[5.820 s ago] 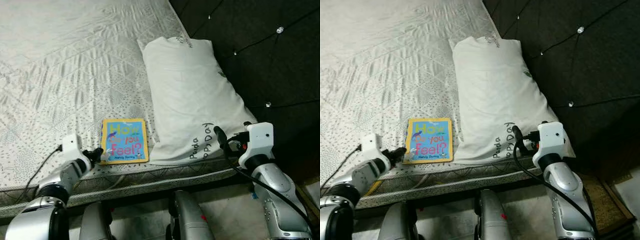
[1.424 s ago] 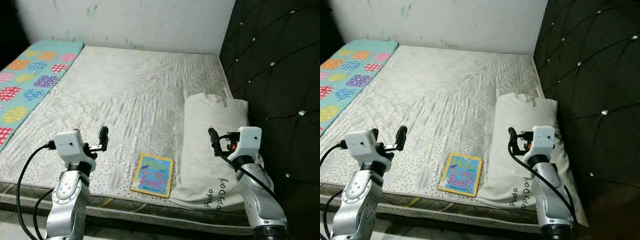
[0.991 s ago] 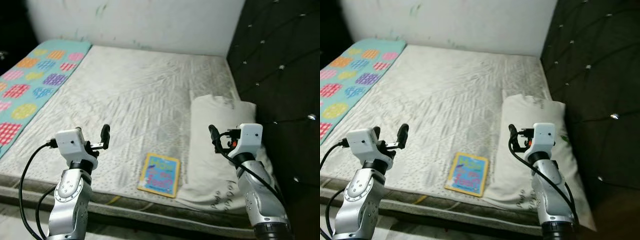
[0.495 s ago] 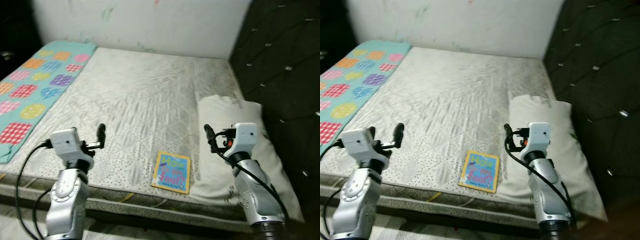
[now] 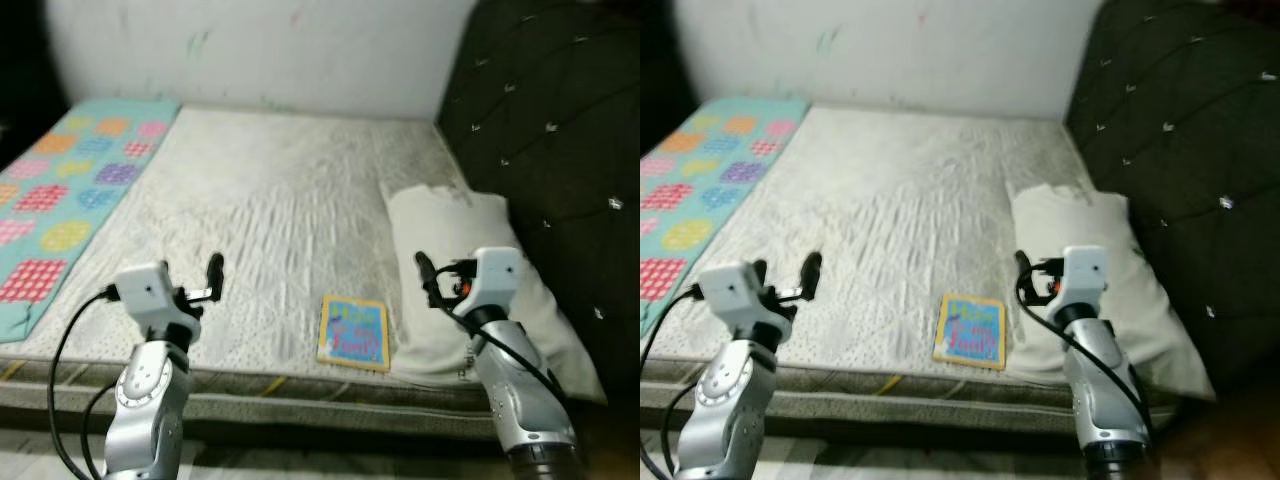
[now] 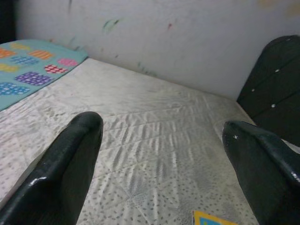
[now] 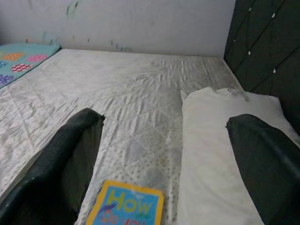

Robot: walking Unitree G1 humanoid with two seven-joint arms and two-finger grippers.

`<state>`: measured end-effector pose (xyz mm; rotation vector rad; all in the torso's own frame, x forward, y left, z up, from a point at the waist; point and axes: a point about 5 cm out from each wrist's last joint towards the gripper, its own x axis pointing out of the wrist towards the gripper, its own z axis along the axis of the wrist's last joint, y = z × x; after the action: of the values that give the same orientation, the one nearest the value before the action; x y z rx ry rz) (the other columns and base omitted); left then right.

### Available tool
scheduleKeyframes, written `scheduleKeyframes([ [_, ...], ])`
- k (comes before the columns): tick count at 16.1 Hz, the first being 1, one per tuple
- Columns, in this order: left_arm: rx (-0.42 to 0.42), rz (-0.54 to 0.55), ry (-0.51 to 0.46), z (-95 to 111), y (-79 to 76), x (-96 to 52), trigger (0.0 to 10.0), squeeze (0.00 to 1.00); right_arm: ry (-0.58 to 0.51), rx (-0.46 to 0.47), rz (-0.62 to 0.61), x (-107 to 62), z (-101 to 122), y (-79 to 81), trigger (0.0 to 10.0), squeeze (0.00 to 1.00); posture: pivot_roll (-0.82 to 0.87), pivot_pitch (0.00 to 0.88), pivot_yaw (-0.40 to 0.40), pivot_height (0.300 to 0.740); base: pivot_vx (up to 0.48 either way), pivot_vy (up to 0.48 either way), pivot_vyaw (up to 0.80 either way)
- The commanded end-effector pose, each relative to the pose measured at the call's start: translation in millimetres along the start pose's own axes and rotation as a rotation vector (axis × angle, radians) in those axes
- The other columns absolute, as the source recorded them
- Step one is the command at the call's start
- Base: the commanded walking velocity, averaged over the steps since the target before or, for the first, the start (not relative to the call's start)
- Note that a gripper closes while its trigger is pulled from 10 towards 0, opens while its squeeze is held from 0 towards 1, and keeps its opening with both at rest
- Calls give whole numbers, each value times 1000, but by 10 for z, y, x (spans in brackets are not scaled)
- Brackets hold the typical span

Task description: Clean up the room

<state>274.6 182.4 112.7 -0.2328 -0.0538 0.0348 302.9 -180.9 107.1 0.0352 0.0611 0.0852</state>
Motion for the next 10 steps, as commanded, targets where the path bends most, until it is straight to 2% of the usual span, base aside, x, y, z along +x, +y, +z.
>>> scheduleKeyframes([
  [1, -2, 2, -7, 33, 30, -4, 10000, 0, -14, 1, 10, 20, 45, 23, 10000, 0, -65, 0, -11, 740, 0, 0, 0],
  [10, -19, -7, -7, 33, 27, -1, 10000, 0, -11, -7, 18, 17, 35, 34, 10000, 0, -65, 0, -13, 740, 0, 467, 0],
])
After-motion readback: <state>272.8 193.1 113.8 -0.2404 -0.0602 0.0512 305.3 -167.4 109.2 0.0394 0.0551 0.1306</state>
